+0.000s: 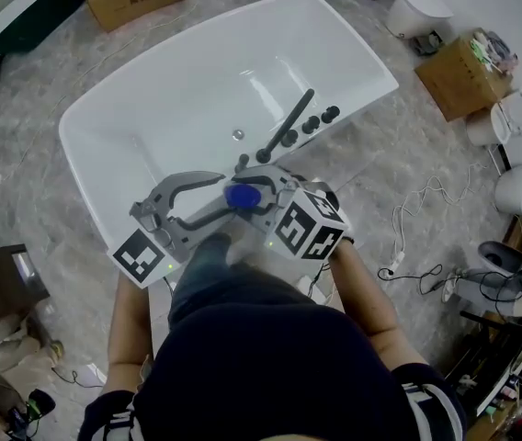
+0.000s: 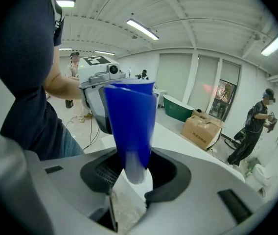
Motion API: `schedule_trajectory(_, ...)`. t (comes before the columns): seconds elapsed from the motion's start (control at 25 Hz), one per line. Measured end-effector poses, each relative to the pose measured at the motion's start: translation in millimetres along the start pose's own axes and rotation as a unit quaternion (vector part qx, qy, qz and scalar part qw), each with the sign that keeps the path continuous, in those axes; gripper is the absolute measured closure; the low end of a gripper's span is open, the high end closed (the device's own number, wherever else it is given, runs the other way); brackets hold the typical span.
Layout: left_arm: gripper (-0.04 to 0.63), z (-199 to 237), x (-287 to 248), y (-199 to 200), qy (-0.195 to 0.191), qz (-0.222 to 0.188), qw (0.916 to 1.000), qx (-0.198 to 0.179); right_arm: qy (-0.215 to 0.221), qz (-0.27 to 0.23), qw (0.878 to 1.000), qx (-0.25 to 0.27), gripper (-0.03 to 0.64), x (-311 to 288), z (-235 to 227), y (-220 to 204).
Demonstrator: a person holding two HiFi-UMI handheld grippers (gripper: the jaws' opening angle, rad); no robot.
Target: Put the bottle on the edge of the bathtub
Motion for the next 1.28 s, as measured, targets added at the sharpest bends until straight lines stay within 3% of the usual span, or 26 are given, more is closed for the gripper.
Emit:
schedule_trajectory(0.28,0.417,-15.1,-7.5,-13.1,-0.064,0.029,0.9974,0.013,0.046,0.009,0.999,0.016,0.456,-15.9,15.0,-1.3)
schedule_trajectory(0.8,0.443,-14.3,-10.4,-35.9,-0.076,0.046,0.996,0.006,0.045,0.025,0.999,0.007,0.453,-23.3,15.4,-16.6)
schedule_trajectory(1.08,0.443,-2.3,-8.6,-43.1,-0.037,0.017,0.9988,0.026,-0.022,0.008,0.997,-0.068,0.437,-18.4,7.4,-37.2)
schedule_trajectory(1.28,0.443,15.5,-1.1,-60.9,0.002,0.017,0.9989,0.043,-0.106,-0.025,0.983,-0.146,0.437,-3.2,-3.5,-54.1)
Point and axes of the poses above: the fingertips, and each gripper's own axes: x backward along the fingers, z to its left, y out of its top, the point moved 1 cm from there along x, backward along the fingers, and after that the axes turned 10 degrees about -z, right-handed, at the moved point
